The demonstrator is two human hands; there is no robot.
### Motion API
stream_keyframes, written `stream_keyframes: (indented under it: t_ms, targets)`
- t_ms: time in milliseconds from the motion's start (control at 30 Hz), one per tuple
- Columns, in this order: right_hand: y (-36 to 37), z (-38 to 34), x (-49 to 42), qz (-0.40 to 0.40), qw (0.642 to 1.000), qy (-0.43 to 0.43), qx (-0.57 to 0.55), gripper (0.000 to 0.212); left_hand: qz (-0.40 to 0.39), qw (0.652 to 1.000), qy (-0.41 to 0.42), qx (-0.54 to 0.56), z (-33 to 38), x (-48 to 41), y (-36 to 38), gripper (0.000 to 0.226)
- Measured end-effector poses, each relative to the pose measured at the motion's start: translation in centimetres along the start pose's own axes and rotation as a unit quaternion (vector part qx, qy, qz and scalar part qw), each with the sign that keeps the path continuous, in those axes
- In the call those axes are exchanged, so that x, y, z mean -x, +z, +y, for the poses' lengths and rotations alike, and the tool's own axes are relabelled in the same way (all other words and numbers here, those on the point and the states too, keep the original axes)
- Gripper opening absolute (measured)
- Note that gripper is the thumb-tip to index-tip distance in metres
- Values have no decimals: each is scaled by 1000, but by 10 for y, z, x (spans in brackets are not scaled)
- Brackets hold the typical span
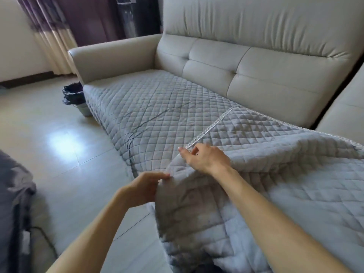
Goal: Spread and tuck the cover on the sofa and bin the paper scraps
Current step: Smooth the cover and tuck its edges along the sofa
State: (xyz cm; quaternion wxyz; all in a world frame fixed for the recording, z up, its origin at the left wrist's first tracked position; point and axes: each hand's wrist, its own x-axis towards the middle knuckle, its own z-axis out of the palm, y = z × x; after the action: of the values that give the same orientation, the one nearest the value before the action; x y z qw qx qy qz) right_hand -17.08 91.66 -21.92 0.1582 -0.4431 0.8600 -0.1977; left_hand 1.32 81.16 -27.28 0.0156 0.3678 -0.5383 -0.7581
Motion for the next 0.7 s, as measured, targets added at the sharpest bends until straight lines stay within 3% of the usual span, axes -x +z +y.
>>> stream_keyframes:
  t_ms: [33,100,133,233,267,367,433,500,600,700]
  targets:
    - [7,-10,-1,-31,999,17,19,87,-34,999,-3,35,-11,8,-2,24]
    - [15,-26,-4,-80,994,59,37,111,-64,997,16,42,-17,16,-4,31]
    - [20,-36,-7,-99,992,66,44,107,-72,996,39,21,-16,20,-6,39]
    - [25,-56,-23,-78,995,30,45,46,-79,995,66,6,1,23,-8,43]
    - [27,-59,-30,-55,998,18,19,35,-97,993,59,20,3,25,-12,39]
    - [24,-57,-34,29,991,-2,-133,31,-141,990,-6,31,-5,21,-37,29]
    - [25,-51,-32,69,979,-10,-193,32,-154,986,-69,-1,-16,15,-57,54]
    - [24,-45,-33,76,972,-25,-220,31,-159,982,-97,-28,-21,18,-68,64]
    - [23,-36,-39,79,969,-30,-232,30,-150,986,-75,25,-27,19,-70,67]
    - [23,-33,-48,91,971,-27,-219,26,-115,986,0,117,-31,14,-72,74]
